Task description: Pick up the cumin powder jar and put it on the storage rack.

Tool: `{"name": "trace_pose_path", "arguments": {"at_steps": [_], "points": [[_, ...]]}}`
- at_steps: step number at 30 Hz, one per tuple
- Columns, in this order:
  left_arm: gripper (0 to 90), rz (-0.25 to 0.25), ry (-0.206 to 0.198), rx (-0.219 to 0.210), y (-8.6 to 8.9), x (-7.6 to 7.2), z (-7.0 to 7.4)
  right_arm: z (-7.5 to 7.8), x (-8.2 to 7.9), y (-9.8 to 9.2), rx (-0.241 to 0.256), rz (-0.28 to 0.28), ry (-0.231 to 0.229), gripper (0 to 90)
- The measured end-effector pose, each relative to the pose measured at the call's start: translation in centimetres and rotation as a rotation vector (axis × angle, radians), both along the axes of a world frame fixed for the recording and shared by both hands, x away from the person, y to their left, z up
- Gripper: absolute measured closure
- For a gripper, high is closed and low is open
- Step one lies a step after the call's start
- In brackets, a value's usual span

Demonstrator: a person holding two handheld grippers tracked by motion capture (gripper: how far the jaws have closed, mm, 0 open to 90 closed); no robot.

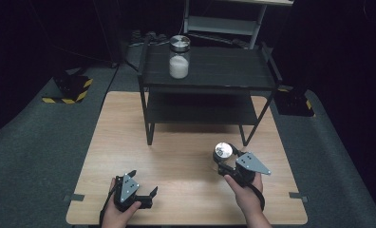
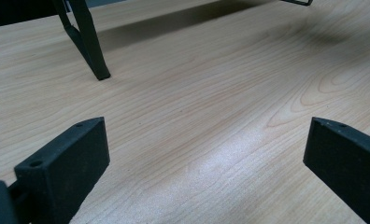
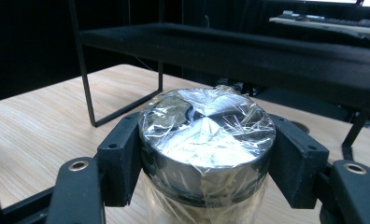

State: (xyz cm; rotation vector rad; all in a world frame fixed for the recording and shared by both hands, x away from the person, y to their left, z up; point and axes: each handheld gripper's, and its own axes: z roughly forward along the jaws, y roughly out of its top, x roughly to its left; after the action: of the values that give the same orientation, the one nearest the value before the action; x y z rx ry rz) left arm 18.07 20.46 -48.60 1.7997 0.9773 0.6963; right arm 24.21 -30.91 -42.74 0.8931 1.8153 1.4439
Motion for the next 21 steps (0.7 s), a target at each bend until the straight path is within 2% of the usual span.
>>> {"name": "trace_pose_path", "arguments": {"at_steps": [7,21], "points": [[0.7,-0.002,-0.003,0.004,-0.1,0.0,0.0,1.1,-0.7,-0.8,0.014,-0.010,-0.030,34.4],[0.7,-0.004,-0.003,0.010,-0.2,-0.1,0.0,3.6,-0.9,-1.5,0.056,-0.026,-0.046,34.4]]}}
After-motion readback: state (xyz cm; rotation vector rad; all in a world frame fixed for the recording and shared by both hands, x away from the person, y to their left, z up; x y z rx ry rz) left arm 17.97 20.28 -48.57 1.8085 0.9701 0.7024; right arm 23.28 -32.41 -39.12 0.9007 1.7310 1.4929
